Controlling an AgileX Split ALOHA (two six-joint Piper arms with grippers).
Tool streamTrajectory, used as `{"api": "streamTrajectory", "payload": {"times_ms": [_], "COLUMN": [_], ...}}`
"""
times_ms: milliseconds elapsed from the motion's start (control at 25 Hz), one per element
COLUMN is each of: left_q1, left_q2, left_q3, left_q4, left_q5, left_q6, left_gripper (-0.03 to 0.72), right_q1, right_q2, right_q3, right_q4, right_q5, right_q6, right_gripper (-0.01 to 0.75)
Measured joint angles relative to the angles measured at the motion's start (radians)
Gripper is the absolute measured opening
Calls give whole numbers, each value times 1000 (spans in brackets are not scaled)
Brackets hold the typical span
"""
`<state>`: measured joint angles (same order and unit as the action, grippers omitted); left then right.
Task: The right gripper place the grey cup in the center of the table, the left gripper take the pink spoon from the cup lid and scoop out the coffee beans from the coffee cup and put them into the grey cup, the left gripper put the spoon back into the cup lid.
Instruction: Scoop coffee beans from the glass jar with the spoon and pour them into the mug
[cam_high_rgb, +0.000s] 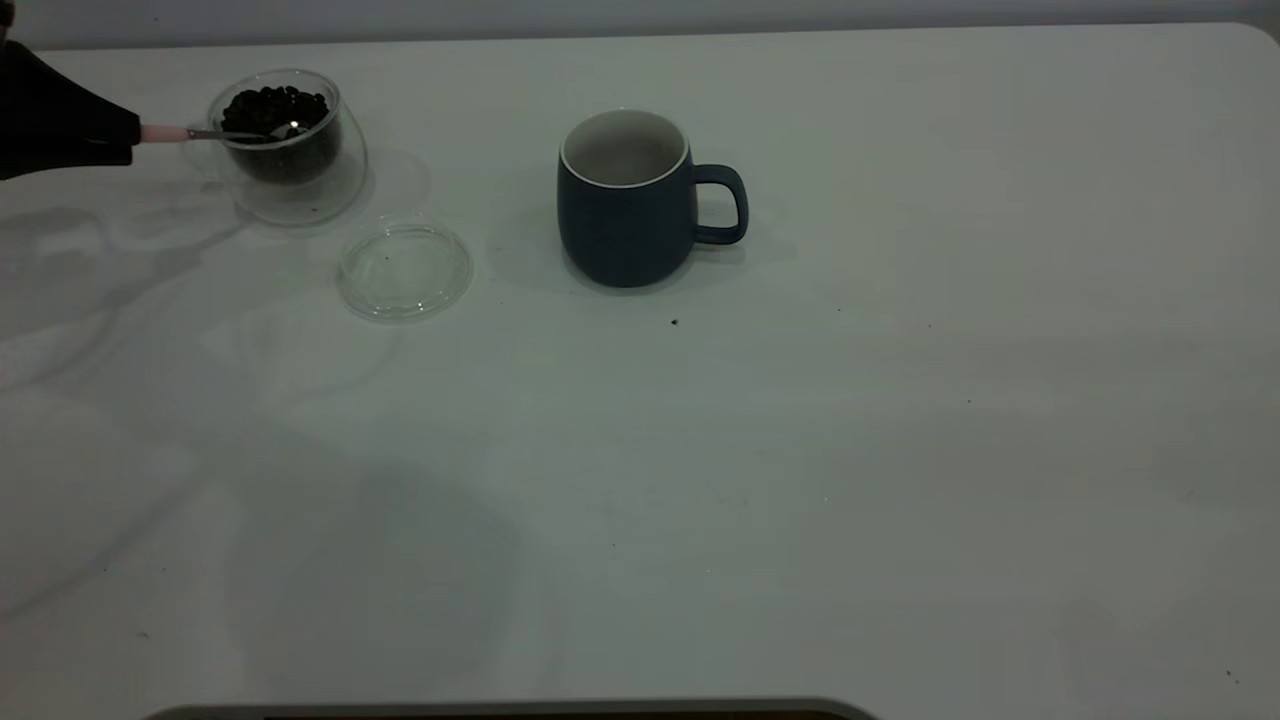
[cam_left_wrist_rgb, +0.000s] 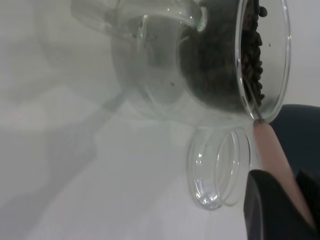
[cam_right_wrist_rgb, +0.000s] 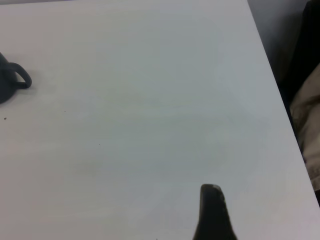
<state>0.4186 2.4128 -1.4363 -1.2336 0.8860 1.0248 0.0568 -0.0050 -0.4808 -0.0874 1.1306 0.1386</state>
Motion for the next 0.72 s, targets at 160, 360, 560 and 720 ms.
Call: {"api": "streamTrajectory", "payload": {"times_ms": [160, 360, 560, 720], "left_q1": [-1, 0, 12, 34], "left_q2": [0, 0, 0, 0], "left_q3": [0, 0, 0, 0], "left_q4": [-6, -8, -18, -18], "left_q5": [-4, 17, 43, 82], "left_q6": [0, -5, -6, -7], "left_gripper": [135, 135, 135, 135], "right_q1": [0, 0, 0, 0], "right_q2": [0, 0, 0, 0], "right_q3": [0, 0, 0, 0], "right_q4": [0, 0, 0, 0], "right_q5": [0, 0, 0, 0], "right_q6": [0, 0, 0, 0], "right_gripper": [565, 565, 565, 565]}}
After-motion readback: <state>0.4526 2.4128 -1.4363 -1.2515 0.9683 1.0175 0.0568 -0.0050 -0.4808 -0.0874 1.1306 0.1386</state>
